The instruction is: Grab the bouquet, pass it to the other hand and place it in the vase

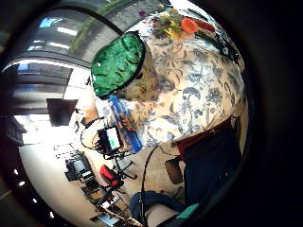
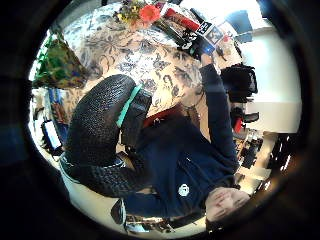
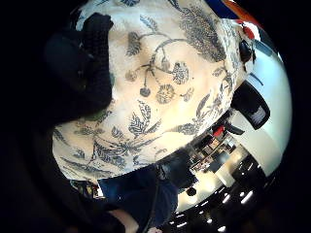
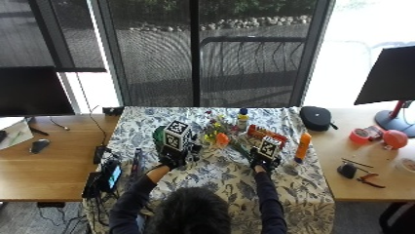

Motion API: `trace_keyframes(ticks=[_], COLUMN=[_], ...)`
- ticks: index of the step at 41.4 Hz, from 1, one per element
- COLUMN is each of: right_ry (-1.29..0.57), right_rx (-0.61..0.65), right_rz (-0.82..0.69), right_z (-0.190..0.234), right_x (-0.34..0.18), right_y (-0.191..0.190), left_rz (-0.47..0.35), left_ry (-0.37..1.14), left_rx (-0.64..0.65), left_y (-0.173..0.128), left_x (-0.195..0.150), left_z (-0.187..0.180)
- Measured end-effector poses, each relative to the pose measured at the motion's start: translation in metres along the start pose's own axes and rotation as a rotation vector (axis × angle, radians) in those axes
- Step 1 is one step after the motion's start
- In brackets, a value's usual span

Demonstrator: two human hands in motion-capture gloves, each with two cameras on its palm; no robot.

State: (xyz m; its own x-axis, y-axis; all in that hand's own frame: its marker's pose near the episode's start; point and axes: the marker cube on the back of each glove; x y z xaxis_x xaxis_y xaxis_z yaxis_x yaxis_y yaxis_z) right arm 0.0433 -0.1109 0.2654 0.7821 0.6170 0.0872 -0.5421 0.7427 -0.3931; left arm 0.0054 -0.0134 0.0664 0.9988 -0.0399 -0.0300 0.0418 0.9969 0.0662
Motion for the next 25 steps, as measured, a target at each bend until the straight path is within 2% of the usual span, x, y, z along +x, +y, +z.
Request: trace_keyframes(ticks=[10,15,21,25], right_ry=[0.033,-0.015,-0.084,-0.123], right_rx=[0.003,0.086,0.098,0.110], right_rz=[0.058,0.036,0.131,0.138], right_z=[0.000,-0.001,0.005,0.006], right_x=[-0.005,-0.007,0.003,0.006], right_y=[0.006,0.002,0.000,0.000], left_rz=[0.001,-0.003,-0.003,-0.005], left_ry=[-0.003,-0.006,-0.003,-0.001], left_rx=[0.007,0.013,0.013,0.013], left_y=[0.001,0.002,0.001,0.002], left_x=[0.000,-0.002,-0.003,-0.002], left_z=[-0.002,-0.003,-0.003,-0.005])
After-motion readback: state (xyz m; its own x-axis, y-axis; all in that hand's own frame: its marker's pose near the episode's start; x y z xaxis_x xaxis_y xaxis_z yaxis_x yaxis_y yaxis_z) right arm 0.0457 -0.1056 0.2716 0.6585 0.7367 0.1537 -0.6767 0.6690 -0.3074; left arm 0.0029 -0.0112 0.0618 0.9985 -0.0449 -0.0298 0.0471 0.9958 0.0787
